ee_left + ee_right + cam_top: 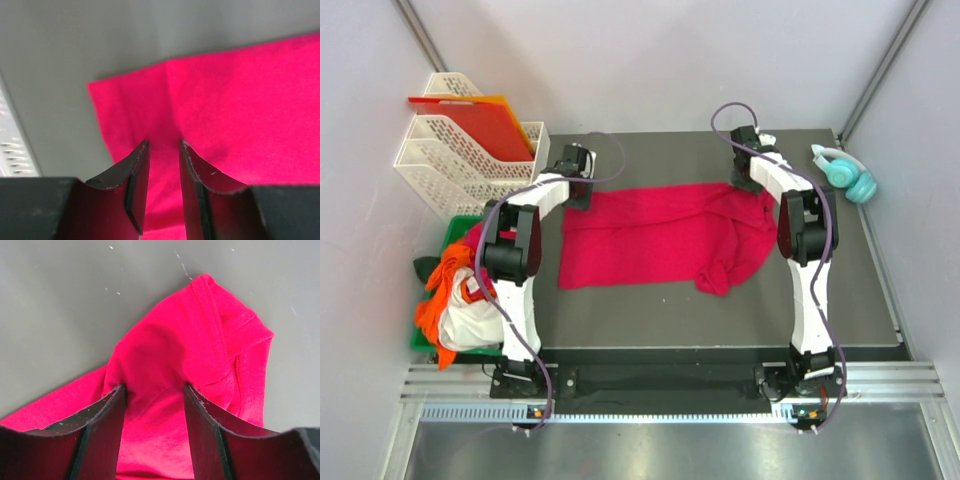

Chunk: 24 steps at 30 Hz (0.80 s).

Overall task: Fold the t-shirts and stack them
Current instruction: Fold the tshirt

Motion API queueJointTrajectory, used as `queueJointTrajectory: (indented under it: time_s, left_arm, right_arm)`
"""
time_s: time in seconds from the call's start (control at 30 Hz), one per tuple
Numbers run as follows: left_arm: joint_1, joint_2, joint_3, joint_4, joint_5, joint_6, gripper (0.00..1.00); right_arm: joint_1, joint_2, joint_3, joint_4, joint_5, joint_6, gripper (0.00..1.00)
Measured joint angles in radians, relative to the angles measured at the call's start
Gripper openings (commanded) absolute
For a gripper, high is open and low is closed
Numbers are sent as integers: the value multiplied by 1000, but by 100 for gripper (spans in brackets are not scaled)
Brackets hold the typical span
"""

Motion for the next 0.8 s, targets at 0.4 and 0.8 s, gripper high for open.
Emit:
queueJointTrajectory:
  time_s: [0.4, 0.8]
  left_arm:
    - [-2, 137, 183, -41, 2, 1, 34]
    - [-5, 289, 432, -92, -36, 15, 35]
  right_arm:
    - [0, -16, -14, -24, 11, -12, 50]
    - [-7, 112, 232, -186, 8, -31, 51]
